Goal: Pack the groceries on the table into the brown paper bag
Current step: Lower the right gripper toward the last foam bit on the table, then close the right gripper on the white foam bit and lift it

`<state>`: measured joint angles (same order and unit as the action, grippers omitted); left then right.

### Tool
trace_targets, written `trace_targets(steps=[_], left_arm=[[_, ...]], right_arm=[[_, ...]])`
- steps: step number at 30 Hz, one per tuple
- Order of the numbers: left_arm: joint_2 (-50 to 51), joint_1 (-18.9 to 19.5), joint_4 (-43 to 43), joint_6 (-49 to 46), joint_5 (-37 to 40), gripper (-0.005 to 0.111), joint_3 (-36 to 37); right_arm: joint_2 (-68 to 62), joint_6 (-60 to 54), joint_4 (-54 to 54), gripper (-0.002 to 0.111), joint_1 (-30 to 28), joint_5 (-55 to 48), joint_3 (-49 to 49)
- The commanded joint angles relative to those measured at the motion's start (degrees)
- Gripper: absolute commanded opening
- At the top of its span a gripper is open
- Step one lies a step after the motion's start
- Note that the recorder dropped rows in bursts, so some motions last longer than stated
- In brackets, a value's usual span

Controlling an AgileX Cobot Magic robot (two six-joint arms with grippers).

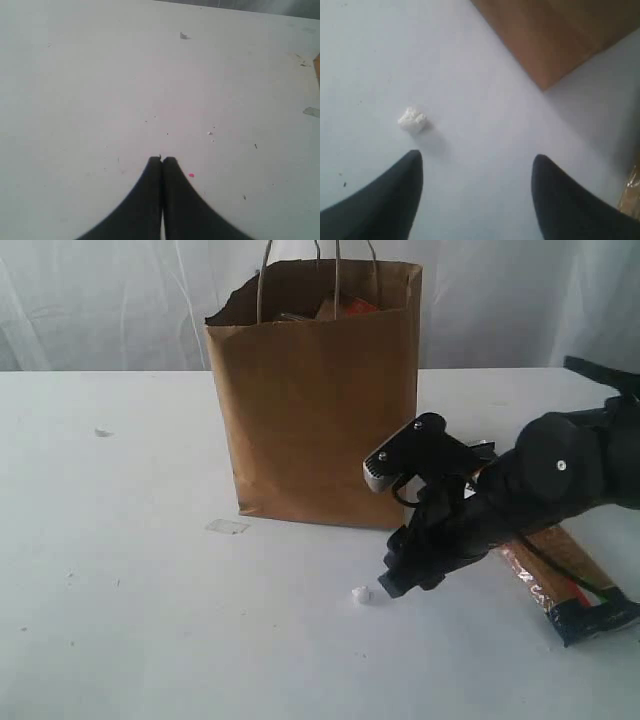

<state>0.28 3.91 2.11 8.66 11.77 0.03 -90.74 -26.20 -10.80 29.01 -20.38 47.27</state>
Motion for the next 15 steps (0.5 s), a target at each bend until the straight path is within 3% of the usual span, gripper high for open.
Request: trace_targets(steps=[1, 15], left_arm=[[-0.3, 0.1, 0.4, 0.2, -0.2, 0.000, 0.0], [-0.3, 0.1, 0.4, 0.2, -0.2, 0.000, 0.0]], right_arm=[[-3.6, -1.1, -0.1, 0.058, 2.2, 2.6, 1.6], [-13.4, -0.8, -5.8, 0.052, 6.9, 5.1, 5.2]])
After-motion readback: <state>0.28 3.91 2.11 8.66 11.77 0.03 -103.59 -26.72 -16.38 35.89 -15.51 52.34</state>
